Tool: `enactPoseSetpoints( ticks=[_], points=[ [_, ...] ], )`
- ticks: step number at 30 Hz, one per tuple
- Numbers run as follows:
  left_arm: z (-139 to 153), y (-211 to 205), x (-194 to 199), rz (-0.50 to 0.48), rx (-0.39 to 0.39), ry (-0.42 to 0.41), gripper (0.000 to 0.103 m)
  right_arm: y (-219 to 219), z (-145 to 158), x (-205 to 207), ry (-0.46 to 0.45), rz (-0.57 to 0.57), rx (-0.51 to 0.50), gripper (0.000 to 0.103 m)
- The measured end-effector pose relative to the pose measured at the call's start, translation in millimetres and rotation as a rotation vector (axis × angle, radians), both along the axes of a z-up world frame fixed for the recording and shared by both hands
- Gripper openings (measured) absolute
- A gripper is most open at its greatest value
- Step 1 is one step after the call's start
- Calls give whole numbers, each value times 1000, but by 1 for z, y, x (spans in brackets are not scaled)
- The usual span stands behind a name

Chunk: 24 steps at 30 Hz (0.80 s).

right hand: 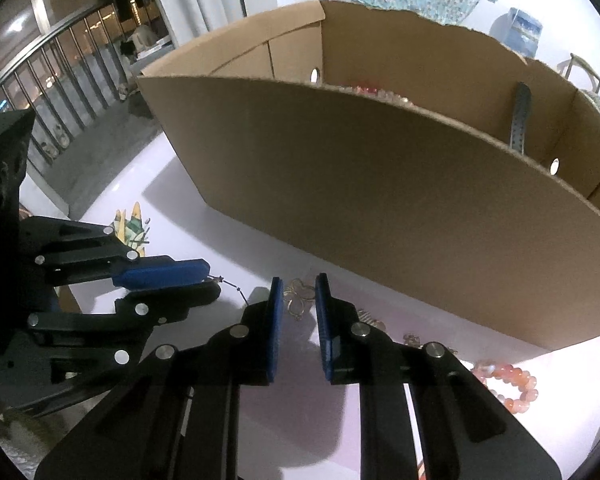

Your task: Organize jewelry

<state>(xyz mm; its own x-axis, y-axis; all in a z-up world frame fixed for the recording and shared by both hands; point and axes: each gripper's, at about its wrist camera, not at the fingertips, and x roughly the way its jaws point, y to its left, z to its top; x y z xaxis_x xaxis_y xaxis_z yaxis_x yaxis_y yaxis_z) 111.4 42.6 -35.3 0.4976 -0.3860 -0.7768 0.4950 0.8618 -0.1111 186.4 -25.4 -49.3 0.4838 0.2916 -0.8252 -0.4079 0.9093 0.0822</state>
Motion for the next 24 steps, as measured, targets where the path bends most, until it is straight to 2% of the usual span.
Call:
enactPoseSetpoints(
  ticks=[13,19,24],
  points=[
    [28,2,-17,1,14,-72,11,-28,23,-31,-83,-17,38,16],
    [60,4,-31,-8,-1,-135,11,-38,58,-44,-149,-8,75,16],
    [104,-1,-36,-56,-65,-207,11,-48,91,-55,-224,7,117,16]
  ],
)
